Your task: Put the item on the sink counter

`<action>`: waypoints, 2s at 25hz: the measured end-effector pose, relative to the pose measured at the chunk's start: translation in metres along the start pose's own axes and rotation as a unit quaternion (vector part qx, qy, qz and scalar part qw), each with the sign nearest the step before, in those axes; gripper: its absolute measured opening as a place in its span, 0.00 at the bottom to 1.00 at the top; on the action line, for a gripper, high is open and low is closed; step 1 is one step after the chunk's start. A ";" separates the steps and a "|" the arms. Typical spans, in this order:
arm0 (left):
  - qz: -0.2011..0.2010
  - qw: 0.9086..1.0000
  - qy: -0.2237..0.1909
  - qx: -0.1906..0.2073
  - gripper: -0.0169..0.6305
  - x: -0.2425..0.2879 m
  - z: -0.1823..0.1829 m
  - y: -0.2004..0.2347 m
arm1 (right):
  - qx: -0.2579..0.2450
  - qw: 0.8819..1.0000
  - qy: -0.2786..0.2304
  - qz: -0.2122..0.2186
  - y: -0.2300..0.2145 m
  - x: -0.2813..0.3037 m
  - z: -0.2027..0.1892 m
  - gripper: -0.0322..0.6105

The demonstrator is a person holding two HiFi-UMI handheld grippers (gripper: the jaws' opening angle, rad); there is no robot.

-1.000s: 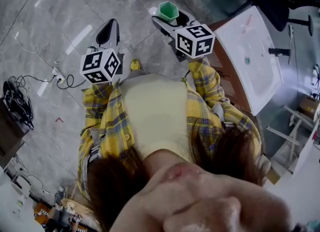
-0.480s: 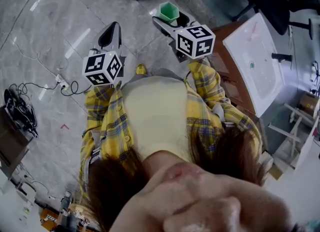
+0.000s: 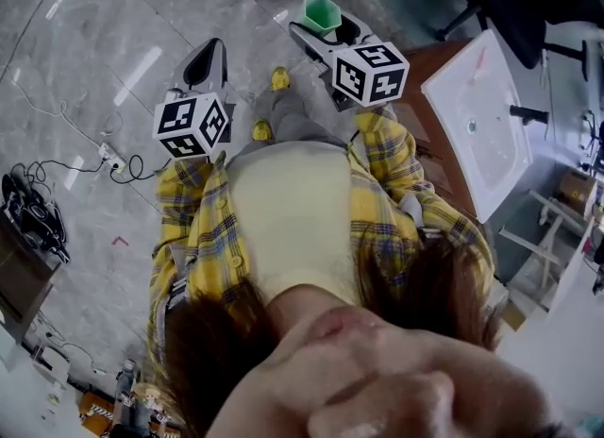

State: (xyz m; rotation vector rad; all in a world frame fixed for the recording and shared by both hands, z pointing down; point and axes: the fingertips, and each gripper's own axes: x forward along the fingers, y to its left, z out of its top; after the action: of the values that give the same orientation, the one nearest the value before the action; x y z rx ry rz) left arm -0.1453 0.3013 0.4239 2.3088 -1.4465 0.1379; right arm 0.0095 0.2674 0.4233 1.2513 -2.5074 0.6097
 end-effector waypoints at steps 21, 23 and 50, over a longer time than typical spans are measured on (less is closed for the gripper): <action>0.032 0.999 0.003 0.016 0.02 0.179 0.068 0.030 | -0.012 0.997 0.007 0.075 -0.108 0.123 0.082 0.56; 0.032 0.999 0.005 0.017 0.02 0.193 0.072 0.030 | -0.016 0.997 0.006 0.078 -0.117 0.129 0.087 0.56; -0.023 0.999 0.029 0.037 0.02 0.325 0.128 0.088 | 0.008 0.999 0.003 0.033 -0.190 0.234 0.147 0.56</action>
State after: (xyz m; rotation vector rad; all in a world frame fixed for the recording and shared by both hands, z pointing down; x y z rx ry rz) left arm -0.0913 -0.0550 0.4285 2.3745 -1.3802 0.2479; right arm 0.0168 -0.0672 0.4398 1.1743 -2.5522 0.6483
